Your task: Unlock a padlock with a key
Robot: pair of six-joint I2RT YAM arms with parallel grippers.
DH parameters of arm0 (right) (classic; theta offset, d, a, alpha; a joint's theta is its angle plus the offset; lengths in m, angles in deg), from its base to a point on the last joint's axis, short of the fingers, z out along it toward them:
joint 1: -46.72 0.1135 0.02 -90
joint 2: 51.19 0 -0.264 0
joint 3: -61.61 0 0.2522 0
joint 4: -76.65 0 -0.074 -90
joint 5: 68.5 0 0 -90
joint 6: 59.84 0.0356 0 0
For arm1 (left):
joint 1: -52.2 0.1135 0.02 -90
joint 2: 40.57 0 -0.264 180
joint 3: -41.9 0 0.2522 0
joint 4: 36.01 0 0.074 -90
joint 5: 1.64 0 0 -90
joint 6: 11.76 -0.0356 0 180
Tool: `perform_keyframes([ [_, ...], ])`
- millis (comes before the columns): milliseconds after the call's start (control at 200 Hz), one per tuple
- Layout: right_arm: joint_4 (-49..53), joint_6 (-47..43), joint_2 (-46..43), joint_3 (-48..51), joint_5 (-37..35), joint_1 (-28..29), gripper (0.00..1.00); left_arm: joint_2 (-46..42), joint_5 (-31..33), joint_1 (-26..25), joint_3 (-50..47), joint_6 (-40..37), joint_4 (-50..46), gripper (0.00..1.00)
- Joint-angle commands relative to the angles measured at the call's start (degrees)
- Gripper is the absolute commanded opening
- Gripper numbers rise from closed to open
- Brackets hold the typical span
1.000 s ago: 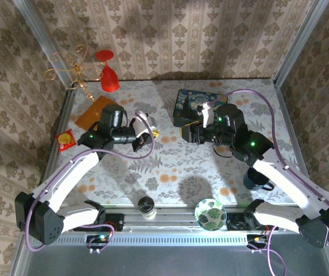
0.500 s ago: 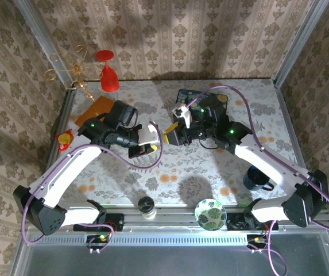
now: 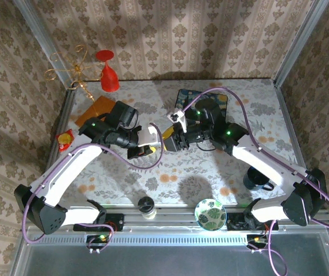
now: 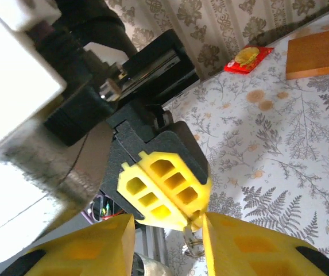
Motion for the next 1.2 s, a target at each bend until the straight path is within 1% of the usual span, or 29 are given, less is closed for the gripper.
perform_keyframes([
  [0,2.08,-1.83,0.65,0.25,-1.69,1.06,0.37,-1.32,-1.11,-0.37,0.13,-1.48,0.38,0.00],
  [95,3.27,-2.63,1.25,0.03,-3.59,1.73,0.37,-1.53,-1.65,-0.36,-0.06,-1.62,0.69,0.00],
  [320,3.56,-2.83,1.71,-0.17,-4.57,1.84,0.35,-1.71,-2.05,-0.37,-0.32,-1.86,0.80,0.00],
  [700,2.71,-2.51,1.72,-0.15,-4.14,1.83,0.24,-2.32,-2.42,-0.36,-1.30,-1.66,1.69,0.00],
  [720,2.68,-2.46,3.14,-0.08,-4.02,1.84,0.23,-2.33,-2.38,-0.34,-1.30,-1.65,1.71,0.00],
  [936,2.39,-2.11,4.08,0.20,-3.57,1.83,0.24,-2.42,-2.43,-0.36,-1.47,-1.68,2.31,0.00],
  [1011,2.07,-2.02,3.98,0.38,-3.55,1.84,0.22,-2.42,-2.35,-0.37,-1.56,-1.63,2.31,0.00],
  [1121,1.90,-2.00,3.79,0.47,-3.80,1.84,0.16,-2.55,-2.12,-0.37,-1.90,-1.64,2.32,0.00],
  [1196,1.53,-1.93,3.56,0.72,-3.98,1.84,0.16,-2.67,-1.98,-0.37,-2.09,-1.77,2.31,0.00],
])
